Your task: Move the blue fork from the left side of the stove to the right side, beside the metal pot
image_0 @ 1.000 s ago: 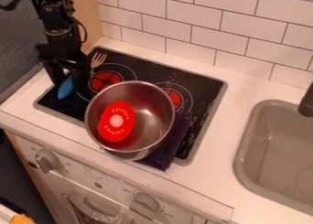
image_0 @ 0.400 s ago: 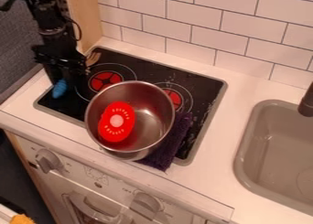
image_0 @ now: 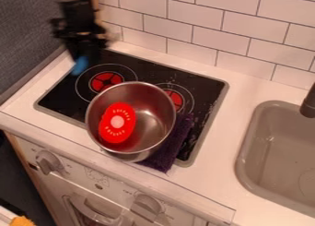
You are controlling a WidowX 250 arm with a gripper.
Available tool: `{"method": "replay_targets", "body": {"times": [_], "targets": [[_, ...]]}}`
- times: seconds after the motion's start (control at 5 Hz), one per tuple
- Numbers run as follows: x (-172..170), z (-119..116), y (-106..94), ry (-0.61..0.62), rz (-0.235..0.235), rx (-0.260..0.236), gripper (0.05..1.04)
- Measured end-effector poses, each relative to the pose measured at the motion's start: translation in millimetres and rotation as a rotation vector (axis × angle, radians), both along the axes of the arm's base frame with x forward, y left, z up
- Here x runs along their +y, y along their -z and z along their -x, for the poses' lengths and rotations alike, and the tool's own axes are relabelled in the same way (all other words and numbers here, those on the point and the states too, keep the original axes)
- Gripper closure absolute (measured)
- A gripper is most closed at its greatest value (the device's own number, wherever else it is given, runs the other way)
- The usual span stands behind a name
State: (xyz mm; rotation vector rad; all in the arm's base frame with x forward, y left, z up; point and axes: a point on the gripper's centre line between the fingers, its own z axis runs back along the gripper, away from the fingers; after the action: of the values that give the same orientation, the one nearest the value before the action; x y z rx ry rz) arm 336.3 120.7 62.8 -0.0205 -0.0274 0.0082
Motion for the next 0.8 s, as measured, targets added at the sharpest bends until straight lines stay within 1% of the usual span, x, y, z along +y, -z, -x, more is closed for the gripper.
{"method": "replay_targets", "body": {"times": [0.2, 0.4, 0.6, 0.8], "targets": [[-49.3, -11.8, 0.0, 0.059, 0.004, 0.014, 0.665], [-94.9, -22.4, 6.3, 0.115, -0.021, 0.006, 0.665], [-151.3, -31.2, 26.2, 0.154, -0.023, 0.032, 0.665], [-156.0, -39.2, 43.7, 0.109, -0.022, 0.031, 0.665]]}}
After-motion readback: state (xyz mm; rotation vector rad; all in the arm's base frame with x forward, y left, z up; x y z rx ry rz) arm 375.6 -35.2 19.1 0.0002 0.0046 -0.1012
